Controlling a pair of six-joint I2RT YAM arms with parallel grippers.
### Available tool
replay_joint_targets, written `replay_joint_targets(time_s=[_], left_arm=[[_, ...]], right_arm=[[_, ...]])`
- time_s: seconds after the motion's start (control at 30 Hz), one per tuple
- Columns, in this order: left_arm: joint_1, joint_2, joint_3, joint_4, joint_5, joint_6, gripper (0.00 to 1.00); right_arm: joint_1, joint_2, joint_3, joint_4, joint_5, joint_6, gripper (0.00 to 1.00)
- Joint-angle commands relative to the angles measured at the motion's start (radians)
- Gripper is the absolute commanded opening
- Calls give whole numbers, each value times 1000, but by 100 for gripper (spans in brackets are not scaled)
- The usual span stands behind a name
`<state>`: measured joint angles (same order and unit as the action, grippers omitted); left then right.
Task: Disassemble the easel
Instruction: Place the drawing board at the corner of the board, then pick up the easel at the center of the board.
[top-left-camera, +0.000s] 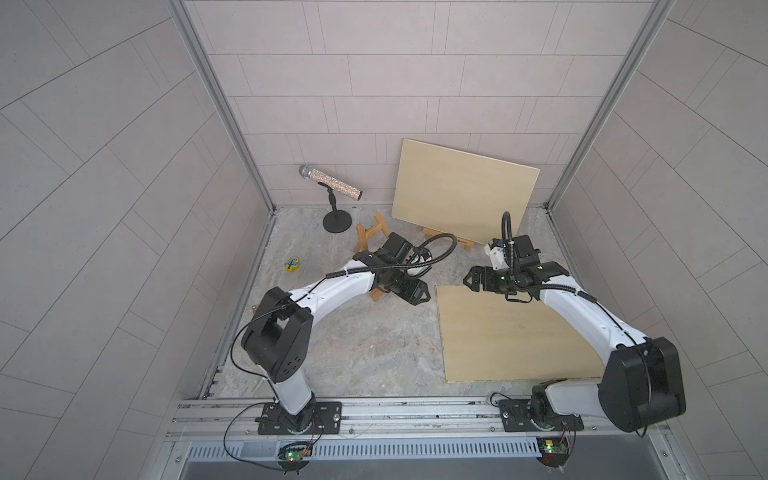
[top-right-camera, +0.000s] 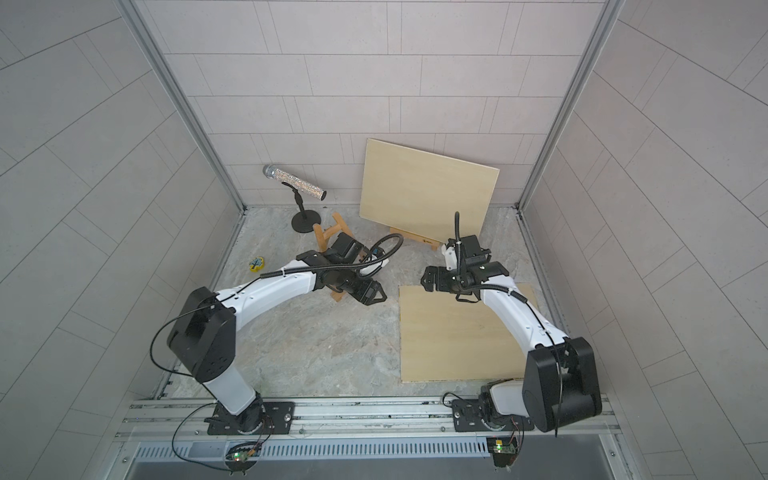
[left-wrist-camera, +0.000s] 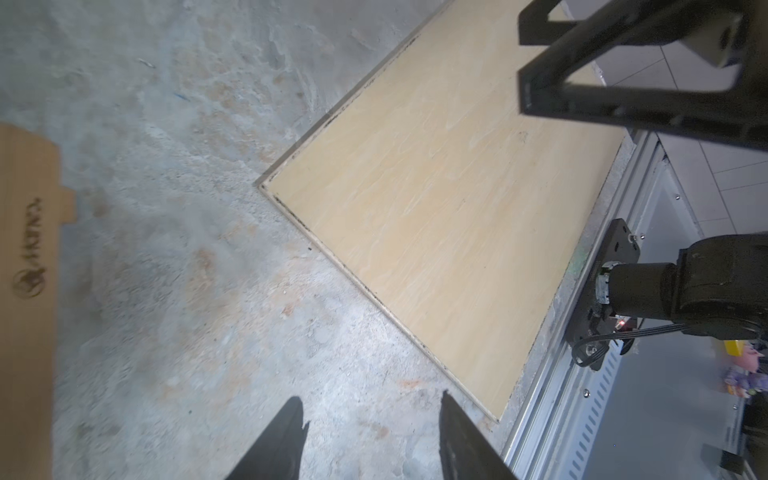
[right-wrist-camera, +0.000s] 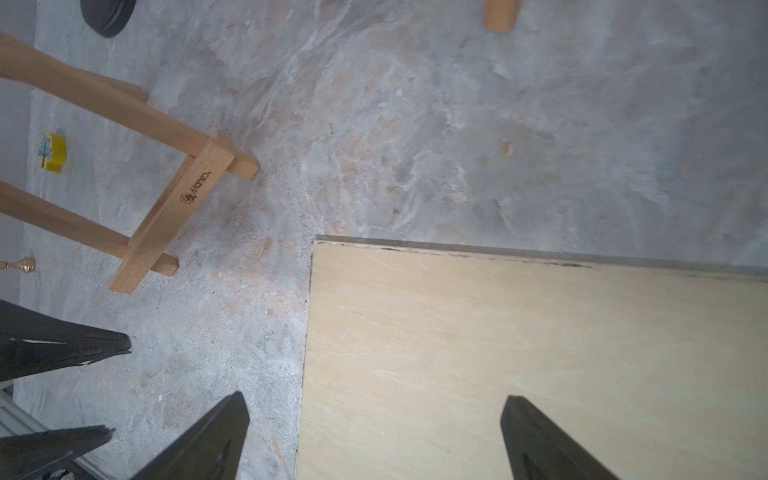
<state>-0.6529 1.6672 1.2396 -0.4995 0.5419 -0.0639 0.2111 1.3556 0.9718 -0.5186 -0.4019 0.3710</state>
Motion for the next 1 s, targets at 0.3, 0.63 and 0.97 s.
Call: replay_joint_targets(time_s=[0.3, 0.63, 0.97], left_arm=[[106, -299, -245, 28, -177, -94, 58], [256, -485, -385, 33, -209, -134, 59], [367, -559, -462, 50, -148, -158, 59]], right_arm=[[151, 206, 119, 323, -91, -40, 99], [242, 417, 271, 500, -153, -73, 99], [282, 624, 481, 508, -148, -133, 84]])
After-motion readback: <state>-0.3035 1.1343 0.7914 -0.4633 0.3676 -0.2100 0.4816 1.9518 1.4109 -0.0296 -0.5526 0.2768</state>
